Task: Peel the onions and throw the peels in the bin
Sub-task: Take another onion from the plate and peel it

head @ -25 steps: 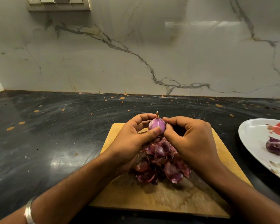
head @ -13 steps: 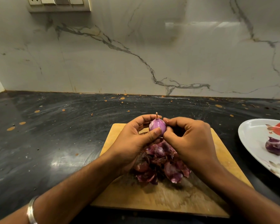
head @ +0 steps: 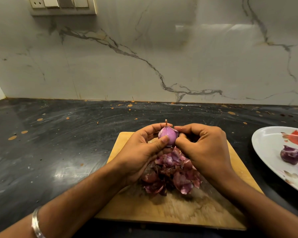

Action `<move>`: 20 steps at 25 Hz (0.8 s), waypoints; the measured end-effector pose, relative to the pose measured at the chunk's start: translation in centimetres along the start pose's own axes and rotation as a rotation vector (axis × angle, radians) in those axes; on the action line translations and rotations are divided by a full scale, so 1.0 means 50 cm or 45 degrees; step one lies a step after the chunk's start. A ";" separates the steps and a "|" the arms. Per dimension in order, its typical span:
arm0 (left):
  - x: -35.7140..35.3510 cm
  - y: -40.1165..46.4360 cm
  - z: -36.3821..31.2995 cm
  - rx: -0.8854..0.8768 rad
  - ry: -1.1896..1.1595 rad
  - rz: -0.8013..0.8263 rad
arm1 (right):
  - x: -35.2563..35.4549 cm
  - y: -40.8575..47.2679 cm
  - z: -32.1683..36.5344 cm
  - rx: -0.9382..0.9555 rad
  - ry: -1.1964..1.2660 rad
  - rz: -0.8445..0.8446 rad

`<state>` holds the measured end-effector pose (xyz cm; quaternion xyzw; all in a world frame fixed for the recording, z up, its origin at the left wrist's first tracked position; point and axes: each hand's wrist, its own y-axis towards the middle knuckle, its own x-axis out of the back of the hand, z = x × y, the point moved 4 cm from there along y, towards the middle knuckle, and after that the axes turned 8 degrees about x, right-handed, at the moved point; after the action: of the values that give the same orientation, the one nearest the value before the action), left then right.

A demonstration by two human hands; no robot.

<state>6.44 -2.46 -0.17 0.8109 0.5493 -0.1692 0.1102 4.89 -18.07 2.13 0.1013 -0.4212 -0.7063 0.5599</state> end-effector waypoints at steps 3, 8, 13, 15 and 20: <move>0.003 0.003 -0.003 -0.005 0.049 0.022 | -0.002 0.002 -0.012 -0.108 0.082 0.047; 0.012 0.007 -0.004 -0.079 0.139 -0.015 | -0.006 0.006 0.001 -0.007 0.032 0.105; 0.015 0.004 -0.008 -0.103 0.236 0.000 | -0.001 0.010 0.007 0.062 -0.024 0.152; 0.010 0.000 -0.009 -0.106 0.233 0.038 | 0.003 0.012 0.003 0.061 -0.060 0.118; 0.005 0.000 -0.010 -0.087 0.304 0.047 | 0.002 0.013 -0.002 0.033 -0.028 0.121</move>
<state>6.58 -2.05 0.21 0.8310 0.5489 -0.0506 0.0749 5.35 -18.22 2.57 0.0805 -0.4409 -0.6744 0.5868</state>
